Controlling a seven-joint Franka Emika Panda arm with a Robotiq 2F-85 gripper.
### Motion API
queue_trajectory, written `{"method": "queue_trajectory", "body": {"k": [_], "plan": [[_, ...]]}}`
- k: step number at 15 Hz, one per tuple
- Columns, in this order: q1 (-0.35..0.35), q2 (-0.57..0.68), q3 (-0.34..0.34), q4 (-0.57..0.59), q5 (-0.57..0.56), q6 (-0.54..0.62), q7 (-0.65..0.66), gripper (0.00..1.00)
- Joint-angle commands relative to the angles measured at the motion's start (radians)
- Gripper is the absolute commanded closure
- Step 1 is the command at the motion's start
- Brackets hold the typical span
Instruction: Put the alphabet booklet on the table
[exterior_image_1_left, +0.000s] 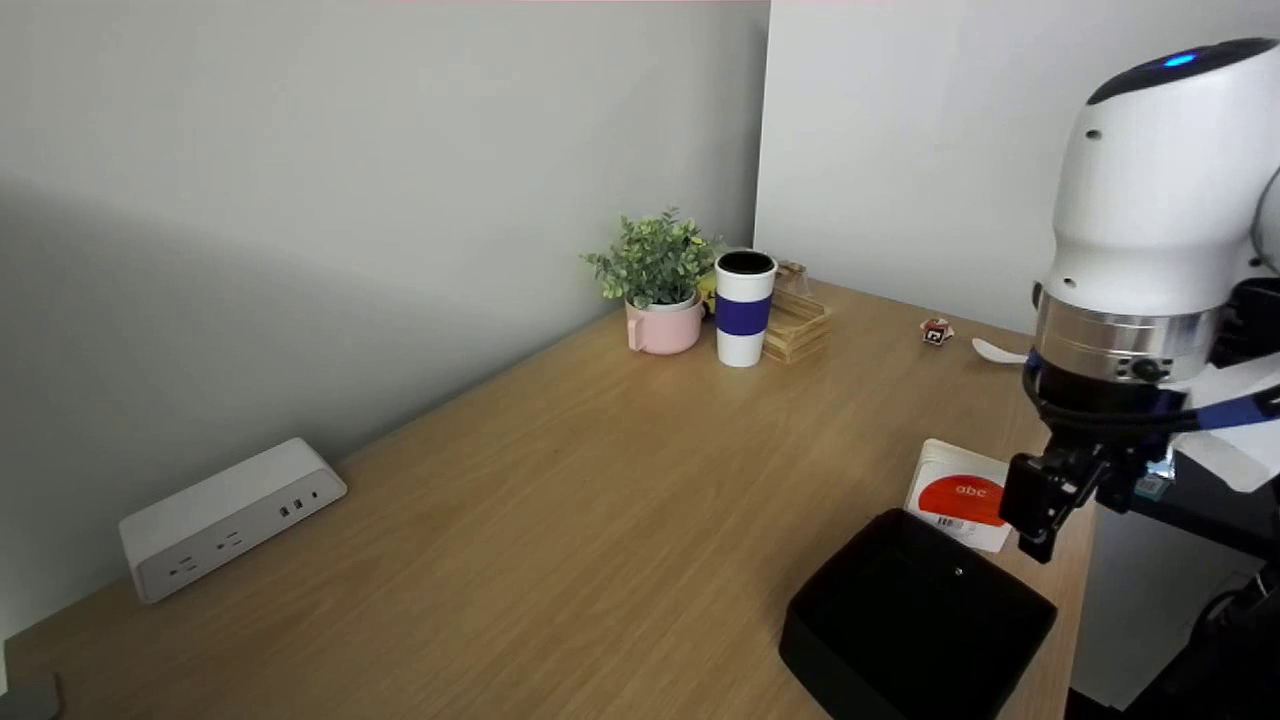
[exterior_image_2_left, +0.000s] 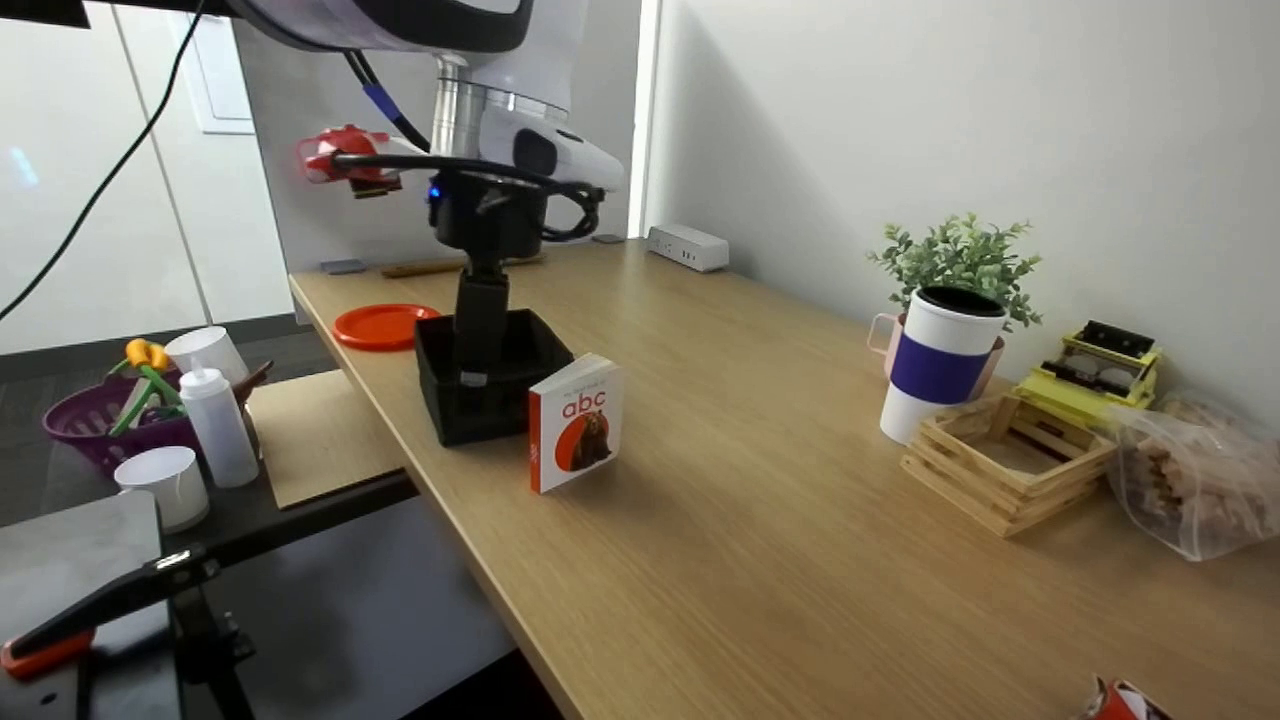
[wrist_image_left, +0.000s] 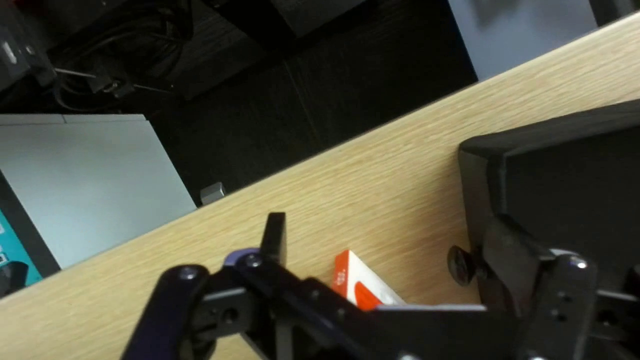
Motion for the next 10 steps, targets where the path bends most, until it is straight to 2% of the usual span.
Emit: {"method": "queue_trajectory", "body": {"k": [1, 4, 5, 6, 10], "plan": [[-0.004, -0.109, 0.030, -0.118, -0.067, 0.054, 0.184, 0.00], [-0.005, -0.153, 0.065, -0.170, -0.063, 0.080, 0.262, 0.00], [-0.004, -0.158, 0.075, -0.184, -0.049, 0.107, 0.261, 0.00], [-0.016, -0.120, 0.073, -0.132, -0.059, 0.054, 0.240, 0.00], [-0.016, -0.138, 0.088, -0.161, -0.057, 0.082, 0.256, 0.00]]}}
